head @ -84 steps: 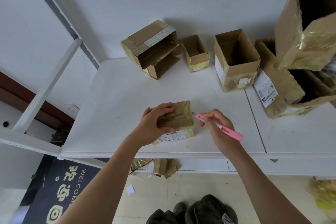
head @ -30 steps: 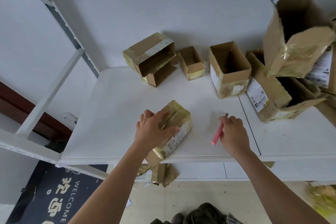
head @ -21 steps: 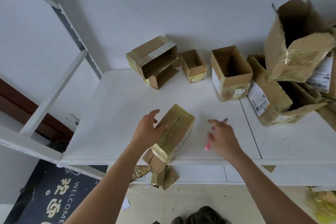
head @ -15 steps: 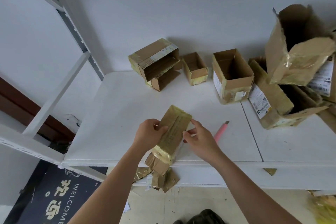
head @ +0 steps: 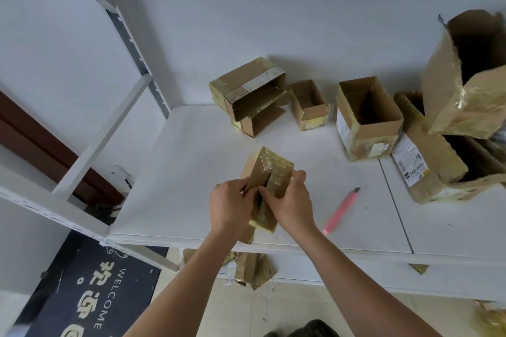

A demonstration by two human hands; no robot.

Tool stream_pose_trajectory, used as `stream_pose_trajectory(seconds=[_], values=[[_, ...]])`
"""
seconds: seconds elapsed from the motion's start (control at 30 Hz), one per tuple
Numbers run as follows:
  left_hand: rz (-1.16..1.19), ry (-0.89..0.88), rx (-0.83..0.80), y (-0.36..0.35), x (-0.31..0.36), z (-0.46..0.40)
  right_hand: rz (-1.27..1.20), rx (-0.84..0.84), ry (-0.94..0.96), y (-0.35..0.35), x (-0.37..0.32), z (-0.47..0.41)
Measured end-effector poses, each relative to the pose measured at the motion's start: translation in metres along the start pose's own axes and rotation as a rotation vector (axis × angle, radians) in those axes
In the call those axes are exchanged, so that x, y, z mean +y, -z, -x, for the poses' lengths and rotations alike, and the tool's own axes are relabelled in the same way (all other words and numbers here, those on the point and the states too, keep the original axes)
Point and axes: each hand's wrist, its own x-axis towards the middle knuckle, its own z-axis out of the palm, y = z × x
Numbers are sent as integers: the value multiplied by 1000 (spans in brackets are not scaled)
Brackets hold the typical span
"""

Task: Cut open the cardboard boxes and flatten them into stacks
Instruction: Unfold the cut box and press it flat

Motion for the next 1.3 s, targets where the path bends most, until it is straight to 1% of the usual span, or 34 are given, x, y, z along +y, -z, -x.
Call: stream_pose_trajectory(seconds=[0.07, 0.17, 0.33, 0.53, 0.73, 0.87, 1.07, 1.13, 1.17, 1.2, 1.27, 1.3], values=[[10, -21, -14, 2, -1, 1, -6, 34, 2, -1, 1, -1], [0, -32, -32, 3, -4, -1, 25, 37, 4, 1, 0, -1], [-13, -42, -45, -2, -3, -5, 39, -20, -74, 10, -5, -6], [-59, -52, -27, -2, -1, -14, -126, -141, -163, 26, -3, -13], [-111, -65, -52, -10, 4, -20, -177, -222, -204, 41, 10, -15], [-140, -73, -72, -9, 6, -19, -235, -213, -224, 44, 21, -14], [-99, -32, -57, 2, -7, -23, -377, -181, -207, 41, 34, -11], [-76, -30, -63, 7, -8, -23, -386, -168, -187, 39, 32, -13], [-71, -33, -72, 8, -9, -23, -315, -140, -137, 39, 34, -14], [-69, -39, -85, 9, -10, -23, -191, -96, -53, 40, 34, -16], [-90, -52, -115, 9, -10, -26, 159, -44, 187, 42, 37, -19], [-113, -56, -129, 8, -10, -27, 274, -52, 284, 42, 39, -20]])
